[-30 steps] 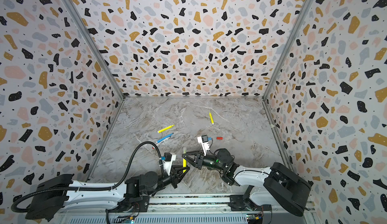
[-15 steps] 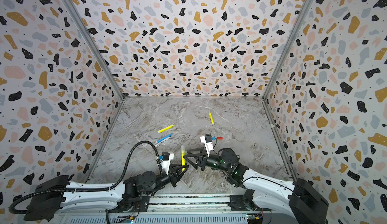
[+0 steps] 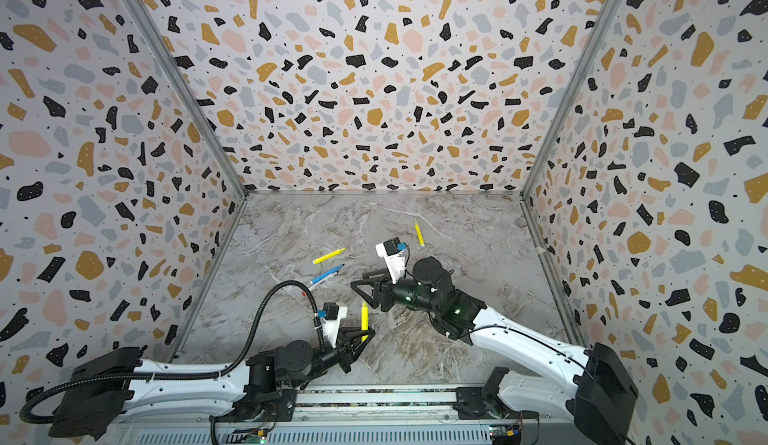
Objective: Insert the pens into the pen caps
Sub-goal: 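Press the cap onto the highlighter with the right gripper while the left gripper holds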
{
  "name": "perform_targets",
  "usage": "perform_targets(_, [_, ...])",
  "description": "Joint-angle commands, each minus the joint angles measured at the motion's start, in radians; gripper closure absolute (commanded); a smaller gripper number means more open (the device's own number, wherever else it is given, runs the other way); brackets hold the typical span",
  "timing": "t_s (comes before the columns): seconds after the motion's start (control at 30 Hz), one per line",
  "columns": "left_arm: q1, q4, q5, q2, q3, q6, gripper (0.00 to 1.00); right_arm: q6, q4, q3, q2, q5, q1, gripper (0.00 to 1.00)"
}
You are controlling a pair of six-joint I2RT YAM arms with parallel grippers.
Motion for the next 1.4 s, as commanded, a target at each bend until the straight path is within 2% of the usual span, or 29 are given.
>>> perform_targets(0.0, [0.0, 0.033, -0.014, 0.001, 0.012, 0.017, 0.99, -0.044, -0.051, 0.038, 0.008, -0.006, 0.02, 0.48])
perform_targets(0.23, [0.0, 0.033, -0.013, 0.014, 0.018, 0.022, 0.99, -0.057, -0.083, 0.052, 0.035, 0.005, 0.03, 0.53])
perform_targets(0.57, [0.0, 0.025, -0.018, 0.003, 0.021, 0.023, 0.99, -0.061, -0.1, 0.036, 0.045, 0.011, 0.04, 0.79])
perform_targets(0.8, [0.0, 0.035, -0.041, -0.054, 0.013, 0.033, 1.0, -0.015, -0.039, -0.07, 0.048, 0.025, 0.087, 1.0])
perform_targets(0.9, [0.0, 0.088, -0.051, -0.11, -0.009, 0.044, 1.0, 0.016, 0.017, -0.144, 0.069, 0.048, 0.137, 1.0])
perform_targets(1.1, [0.005, 0.048, -0.084, -0.228, 0.003, 0.095, 1.0, 0.059, 0.06, -0.237, 0.118, 0.098, 0.24, 1.0])
perform_targets(1.27, [0.019, 0.027, -0.09, -0.306, 0.003, 0.116, 1.0, 0.112, 0.14, -0.299, 0.132, 0.118, 0.282, 1.0])
perform_targets(1.37, [0.029, 0.002, -0.095, -0.329, 0.012, 0.123, 1.0, 0.116, 0.128, -0.288, 0.159, 0.13, 0.3, 1.0])
